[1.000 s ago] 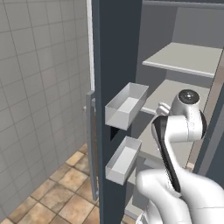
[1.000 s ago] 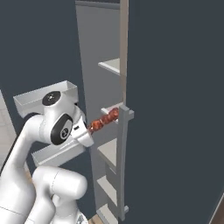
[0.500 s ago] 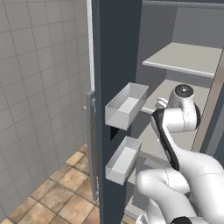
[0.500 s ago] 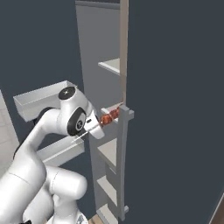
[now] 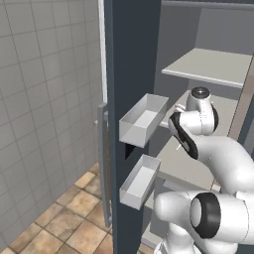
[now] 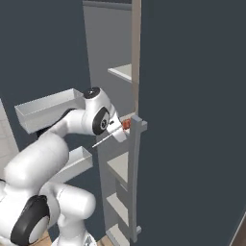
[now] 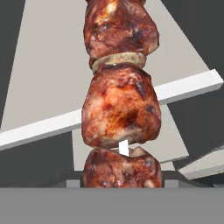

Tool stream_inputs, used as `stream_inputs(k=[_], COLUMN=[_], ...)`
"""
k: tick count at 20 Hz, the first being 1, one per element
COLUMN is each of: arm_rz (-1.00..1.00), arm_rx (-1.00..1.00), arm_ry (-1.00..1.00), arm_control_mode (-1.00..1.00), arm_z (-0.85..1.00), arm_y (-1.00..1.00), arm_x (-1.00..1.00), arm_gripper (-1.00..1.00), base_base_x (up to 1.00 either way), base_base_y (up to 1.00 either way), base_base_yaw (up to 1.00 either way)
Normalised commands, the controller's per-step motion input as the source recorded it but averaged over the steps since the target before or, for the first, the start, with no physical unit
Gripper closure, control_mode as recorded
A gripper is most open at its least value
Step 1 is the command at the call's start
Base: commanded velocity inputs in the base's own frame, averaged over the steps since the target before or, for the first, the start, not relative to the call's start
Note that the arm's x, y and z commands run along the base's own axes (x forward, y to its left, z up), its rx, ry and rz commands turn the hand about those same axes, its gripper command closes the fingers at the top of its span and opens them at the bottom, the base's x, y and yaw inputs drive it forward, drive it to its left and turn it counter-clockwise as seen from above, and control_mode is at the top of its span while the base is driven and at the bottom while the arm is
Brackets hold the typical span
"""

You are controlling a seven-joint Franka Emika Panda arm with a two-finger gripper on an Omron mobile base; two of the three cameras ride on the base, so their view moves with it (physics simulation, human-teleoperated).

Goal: Store the kebab skewer in the freezer for long-term storage. Close the freezer door after placing the cooked food.

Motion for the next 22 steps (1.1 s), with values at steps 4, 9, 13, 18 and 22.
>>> stream_inputs(k=[4,9,13,18,22], arm_rz=[0.0,0.0,0.0,0.0,0.0], arm_rx=[0.0,-0.04,-0.11,-0.03,0.0], arm_ry=[0.0,0.0,0.0,0.0,0.0], arm_control_mode=[-1.0,-1.0,-1.0,-1.0,-1.0], arm_z=[-0.2,-0.12,-0.02,-0.13,-0.42], arm_y=[-0.37,-0.29,-0.26,-0.3,-0.14], arm_x=[0.61,0.54,0.49,0.45,0.35], arm_gripper=[1.0,1.0,1.0,1.0,1.0], base_base_x=[0.0,0.0,0.0,0.0,0.0], base_base_y=[0.0,0.0,0.0,0.0,0.0], base_base_yaw=[0.0,0.0,0.0,0.0,0.0])
